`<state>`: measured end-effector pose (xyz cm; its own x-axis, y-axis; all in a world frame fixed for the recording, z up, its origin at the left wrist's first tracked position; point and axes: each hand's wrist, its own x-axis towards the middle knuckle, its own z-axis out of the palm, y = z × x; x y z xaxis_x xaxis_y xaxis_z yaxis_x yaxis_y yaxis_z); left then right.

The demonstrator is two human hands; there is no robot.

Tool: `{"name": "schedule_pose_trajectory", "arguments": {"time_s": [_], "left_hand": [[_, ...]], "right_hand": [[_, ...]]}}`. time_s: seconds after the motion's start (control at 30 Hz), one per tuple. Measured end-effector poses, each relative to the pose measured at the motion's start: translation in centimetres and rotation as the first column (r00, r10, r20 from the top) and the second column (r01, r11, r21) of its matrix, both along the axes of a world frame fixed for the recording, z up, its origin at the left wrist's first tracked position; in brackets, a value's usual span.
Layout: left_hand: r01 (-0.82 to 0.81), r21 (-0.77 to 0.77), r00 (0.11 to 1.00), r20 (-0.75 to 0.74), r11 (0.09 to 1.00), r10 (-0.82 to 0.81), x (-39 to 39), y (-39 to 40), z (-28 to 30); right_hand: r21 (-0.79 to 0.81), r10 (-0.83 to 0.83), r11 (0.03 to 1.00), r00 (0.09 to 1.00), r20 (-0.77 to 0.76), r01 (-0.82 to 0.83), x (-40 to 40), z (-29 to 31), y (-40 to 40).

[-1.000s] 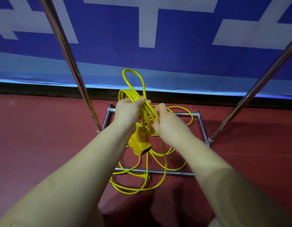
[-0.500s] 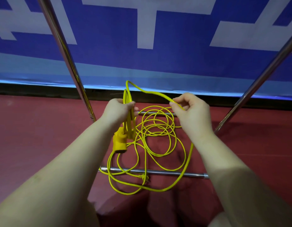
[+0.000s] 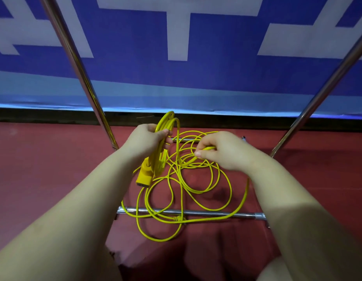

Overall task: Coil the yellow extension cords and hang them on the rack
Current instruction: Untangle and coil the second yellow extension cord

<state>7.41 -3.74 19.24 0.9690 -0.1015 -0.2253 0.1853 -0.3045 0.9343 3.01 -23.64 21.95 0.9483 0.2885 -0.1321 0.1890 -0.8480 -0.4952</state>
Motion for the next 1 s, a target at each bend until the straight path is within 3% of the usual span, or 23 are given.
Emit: {"name": "schedule_pose_trajectory", "arguments": {"time_s": [0.13,0.3,0.37,0.5,0.57,0.7,0.83,0.9,1.0], "left_hand": [[0.138,-0.106,0.988,-0.057,0.985,-0.144,-0.8,-1.2,0.2],[0.299,-0.215,0.946,-0.063,0.93,-0.319,-1.7,-2.2,0.4],[0.314,-0.306,0.931,-0.087,0.899,-0.355,-2.1,-2.7,0.5],[0.283,-0.369,0.943,-0.062,0.885,-0.328,-2.5,-3.6,0.7],[0.227,-0.397,0.962,-0.053,0.89,-0.269,-2.6,-3.8,0.9],[0.042,-0.412,0.994,-0.079,0.91,-0.081,-1.8,-3.3,1.0],[0.128,-0.403,0.978,-0.099,0.906,-0.182,-1.8,-2.6,1.3],[0.207,-0.376,0.958,-0.11,0.903,-0.266,-2.1,-2.6,1.2],[0.242,-0.368,0.941,-0.137,0.898,-0.309,-2.4,-2.7,1.0]], "right_hand": [[0.238,-0.059,0.97,0.998,0.027,0.051,0.5,0.4,-0.2],[0.385,-0.33,0.886,0.935,0.131,0.259,1.0,0.2,-0.3],[0.352,-0.477,0.844,0.866,0.152,0.404,1.0,0.2,-0.5],[0.081,-0.596,0.802,0.802,0.038,0.592,0.7,0.5,-1.5],[0.068,-0.593,0.803,0.805,-0.014,0.593,0.8,0.0,-1.8],[0.439,-0.539,0.744,0.841,-0.05,0.504,1.2,-0.7,-2.3],[0.719,-0.545,0.621,0.832,0.109,0.312,1.1,0.0,-2.5],[0.755,-0.472,0.618,0.872,0.132,0.22,0.9,0.6,-2.3],[0.652,-0.321,0.741,0.939,0.127,0.165,0.8,0.8,-1.9]]}}
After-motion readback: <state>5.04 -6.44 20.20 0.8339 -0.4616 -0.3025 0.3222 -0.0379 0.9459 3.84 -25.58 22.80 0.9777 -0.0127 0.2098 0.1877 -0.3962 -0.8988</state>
